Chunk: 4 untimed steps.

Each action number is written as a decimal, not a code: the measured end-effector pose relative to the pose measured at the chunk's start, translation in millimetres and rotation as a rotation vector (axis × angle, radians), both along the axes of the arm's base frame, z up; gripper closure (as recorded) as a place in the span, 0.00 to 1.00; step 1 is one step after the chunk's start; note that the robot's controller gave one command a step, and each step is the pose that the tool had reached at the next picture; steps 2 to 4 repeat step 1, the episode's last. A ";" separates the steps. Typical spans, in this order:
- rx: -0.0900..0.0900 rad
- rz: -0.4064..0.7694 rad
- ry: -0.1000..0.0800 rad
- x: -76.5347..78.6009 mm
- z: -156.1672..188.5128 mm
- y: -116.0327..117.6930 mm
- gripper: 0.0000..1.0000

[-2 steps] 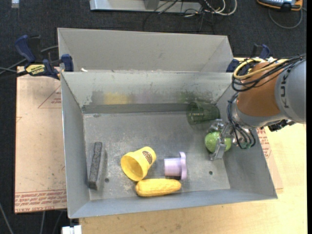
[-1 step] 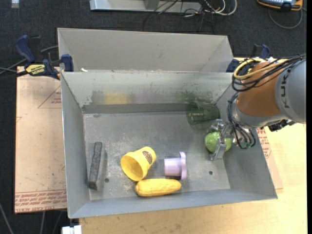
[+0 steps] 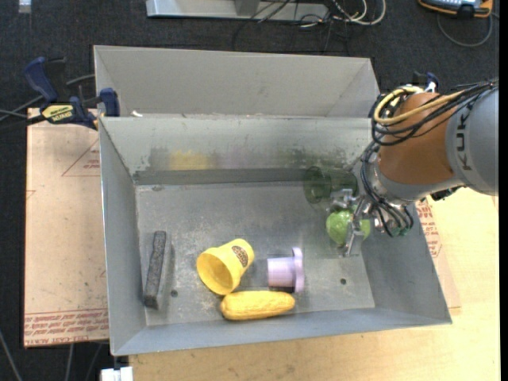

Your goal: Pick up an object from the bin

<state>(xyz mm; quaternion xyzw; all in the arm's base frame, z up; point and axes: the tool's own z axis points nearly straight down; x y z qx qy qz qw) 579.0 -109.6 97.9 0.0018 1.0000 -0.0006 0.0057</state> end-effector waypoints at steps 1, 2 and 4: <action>0.003 0.005 0.006 -11.8 134.0 4.2 1.00; 0.003 0.005 0.006 -11.8 134.0 4.2 1.00; 0.003 0.005 0.006 -11.8 134.0 4.2 1.00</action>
Offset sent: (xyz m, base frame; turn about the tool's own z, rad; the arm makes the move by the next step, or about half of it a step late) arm 0.0000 0.0000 0.0000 0.0000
